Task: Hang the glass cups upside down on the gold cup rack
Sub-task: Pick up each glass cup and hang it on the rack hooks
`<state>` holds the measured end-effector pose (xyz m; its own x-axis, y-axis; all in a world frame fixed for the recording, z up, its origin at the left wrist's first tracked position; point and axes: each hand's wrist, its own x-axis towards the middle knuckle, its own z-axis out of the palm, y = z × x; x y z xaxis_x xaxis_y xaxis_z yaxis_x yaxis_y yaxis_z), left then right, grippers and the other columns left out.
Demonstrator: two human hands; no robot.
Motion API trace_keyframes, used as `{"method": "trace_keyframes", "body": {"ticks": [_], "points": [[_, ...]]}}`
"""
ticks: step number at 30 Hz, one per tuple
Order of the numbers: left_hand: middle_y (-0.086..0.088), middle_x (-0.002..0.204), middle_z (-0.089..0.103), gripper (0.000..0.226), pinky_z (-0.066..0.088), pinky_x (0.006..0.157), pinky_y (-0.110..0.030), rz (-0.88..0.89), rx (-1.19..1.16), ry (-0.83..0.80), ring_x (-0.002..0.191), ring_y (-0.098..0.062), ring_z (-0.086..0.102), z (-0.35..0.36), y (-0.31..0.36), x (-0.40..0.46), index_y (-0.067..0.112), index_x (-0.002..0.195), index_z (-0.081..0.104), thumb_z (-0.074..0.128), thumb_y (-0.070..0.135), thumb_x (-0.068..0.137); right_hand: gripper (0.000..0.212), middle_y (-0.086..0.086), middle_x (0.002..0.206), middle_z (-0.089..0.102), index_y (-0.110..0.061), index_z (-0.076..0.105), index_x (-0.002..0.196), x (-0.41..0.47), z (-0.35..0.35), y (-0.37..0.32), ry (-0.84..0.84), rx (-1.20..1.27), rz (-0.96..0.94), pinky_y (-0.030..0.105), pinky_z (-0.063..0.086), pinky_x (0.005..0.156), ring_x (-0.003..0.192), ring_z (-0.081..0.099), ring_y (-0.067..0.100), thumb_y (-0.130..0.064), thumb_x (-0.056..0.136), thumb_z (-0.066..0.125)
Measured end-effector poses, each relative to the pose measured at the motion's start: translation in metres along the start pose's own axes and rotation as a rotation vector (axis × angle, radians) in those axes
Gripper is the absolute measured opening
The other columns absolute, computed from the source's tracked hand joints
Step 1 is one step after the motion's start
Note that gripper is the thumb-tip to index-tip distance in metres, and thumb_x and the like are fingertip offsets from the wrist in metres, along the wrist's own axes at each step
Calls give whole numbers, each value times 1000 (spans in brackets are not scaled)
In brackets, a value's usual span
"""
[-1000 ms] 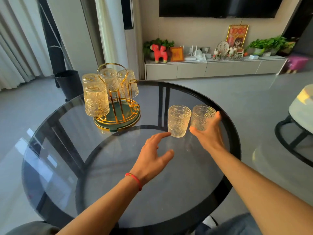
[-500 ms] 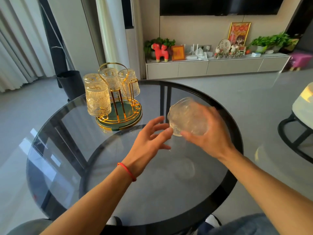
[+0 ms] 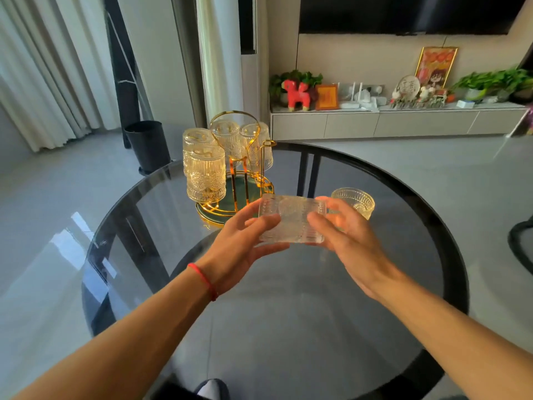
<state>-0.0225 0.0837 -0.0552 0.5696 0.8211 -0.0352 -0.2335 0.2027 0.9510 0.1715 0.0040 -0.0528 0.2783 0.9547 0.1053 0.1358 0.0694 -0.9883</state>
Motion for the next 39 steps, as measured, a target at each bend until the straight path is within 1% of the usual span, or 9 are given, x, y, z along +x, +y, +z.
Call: {"method": "trace_keyframes", "body": {"ticks": [3,6,8,11,16,19,25,32,39], "points": [[6,135,64,50,51,103,-38,214,589,102,124,-7,58,-24,-3,6,27,140,55,56,51,96,53,-9,116,71,-35,60,128,17,10,-22,157,-164,-140,31,58,84,105,72,12,-50,80,77],[-1,155,44,53,32,118,-48,283,1185,165,144,-20,34,-40,-16,14,22,145,50,56,44,97,59,-4,134,66,-33,55,139,43,11,-49,288,-356,-299,41,57,94,114,67,20,-46,85,75],[-2,163,31,61,21,122,-52,300,1353,139,152,-25,19,-45,-26,19,23,147,46,64,40,92,62,-5,142,61,-33,53,144,63,12,-68,342,-467,-365,32,53,99,121,62,14,-47,87,71],[-2,165,27,65,16,123,-54,351,1419,161,153,-26,14,-50,-33,25,26,147,46,67,41,87,63,-5,147,59,-29,52,148,89,18,-93,317,-570,-410,8,39,93,124,51,1,-42,88,70],[-2,164,28,68,19,121,-53,326,1539,161,152,-25,14,-51,-46,27,27,147,44,63,46,84,65,5,152,55,-18,51,150,120,31,-106,199,-748,-425,30,37,116,142,48,22,-36,90,71],[-2,164,28,65,20,120,-52,302,1555,174,153,-25,13,-50,-49,29,26,145,48,61,47,85,66,3,151,57,-22,54,147,133,41,-108,189,-793,-373,42,42,115,140,51,24,-38,85,74],[-1,166,24,53,22,121,-56,235,1494,158,154,-23,9,-49,-49,29,23,135,59,62,44,86,60,6,138,61,-24,55,134,150,54,-96,181,-881,-242,33,44,86,120,58,27,-44,81,75],[0,165,24,47,23,121,-56,214,1521,159,153,-24,10,-47,-46,29,24,129,62,61,47,87,61,11,139,62,-22,58,140,155,68,-79,106,-998,-256,38,48,99,126,58,30,-44,85,73],[0,166,24,46,25,119,-59,218,1540,170,154,-23,10,-47,-47,29,25,128,62,61,47,88,65,9,144,55,-23,48,148,149,65,-65,46,-1070,-319,44,53,97,126,57,31,-47,91,69]]}}
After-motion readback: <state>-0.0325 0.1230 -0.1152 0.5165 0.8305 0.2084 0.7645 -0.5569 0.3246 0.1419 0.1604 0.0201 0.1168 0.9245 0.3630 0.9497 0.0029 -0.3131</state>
